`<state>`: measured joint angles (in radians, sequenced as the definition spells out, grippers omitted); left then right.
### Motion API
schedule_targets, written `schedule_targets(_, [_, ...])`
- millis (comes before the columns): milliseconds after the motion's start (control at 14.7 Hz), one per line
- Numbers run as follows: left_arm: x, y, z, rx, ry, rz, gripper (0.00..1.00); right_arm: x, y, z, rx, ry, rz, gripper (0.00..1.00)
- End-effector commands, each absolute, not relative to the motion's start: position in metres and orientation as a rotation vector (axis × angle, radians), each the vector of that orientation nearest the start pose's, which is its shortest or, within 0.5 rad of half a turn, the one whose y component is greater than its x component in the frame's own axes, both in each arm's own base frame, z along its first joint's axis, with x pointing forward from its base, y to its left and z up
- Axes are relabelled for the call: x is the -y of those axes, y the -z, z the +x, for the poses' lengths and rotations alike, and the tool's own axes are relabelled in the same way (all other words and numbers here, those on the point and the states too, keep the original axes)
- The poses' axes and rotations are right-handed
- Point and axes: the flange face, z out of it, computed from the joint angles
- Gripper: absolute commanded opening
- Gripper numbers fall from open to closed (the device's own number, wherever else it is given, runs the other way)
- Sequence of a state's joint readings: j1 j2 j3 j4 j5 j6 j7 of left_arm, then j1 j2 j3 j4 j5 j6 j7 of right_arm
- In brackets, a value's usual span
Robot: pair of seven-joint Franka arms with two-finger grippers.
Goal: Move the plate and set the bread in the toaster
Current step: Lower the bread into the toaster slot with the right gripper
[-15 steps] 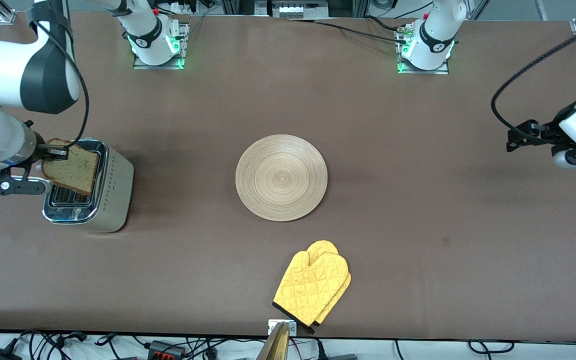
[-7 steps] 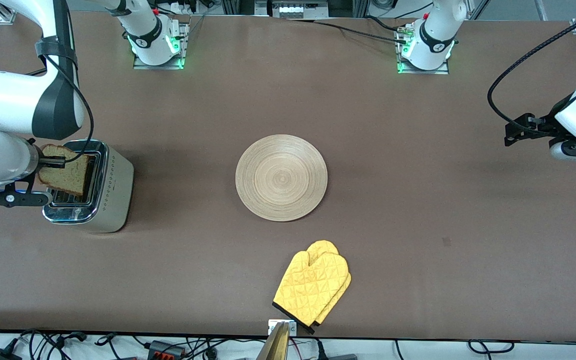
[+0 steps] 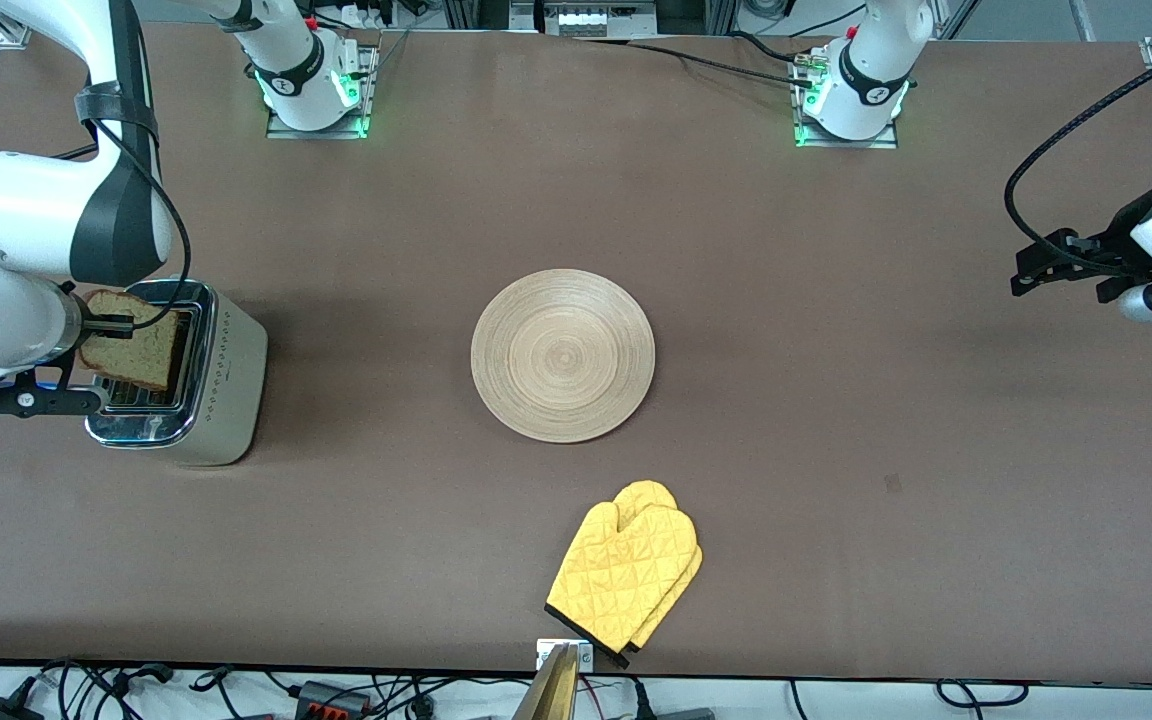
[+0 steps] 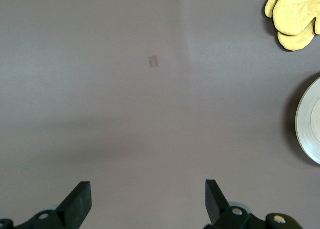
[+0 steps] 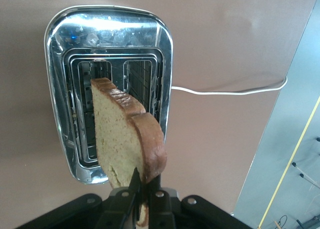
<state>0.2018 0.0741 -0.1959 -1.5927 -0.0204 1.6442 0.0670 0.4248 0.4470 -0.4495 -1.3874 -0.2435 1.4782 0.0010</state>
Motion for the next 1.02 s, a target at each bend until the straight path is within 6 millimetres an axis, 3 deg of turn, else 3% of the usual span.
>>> schedule_targets(0, [-0.009, -0.584, 0.578, -0.077, -0.015, -3.179, 1.00, -0.007, -0.465, 0.643, 0.021, -0.584, -3.530, 0.00])
schedule_targets(953, [-0.007, -0.583, 0.578, -0.084, -0.025, -3.179, 1.00, -0.015, -0.447, 0.645, 0.003, -0.601, -3.492, 0.00])
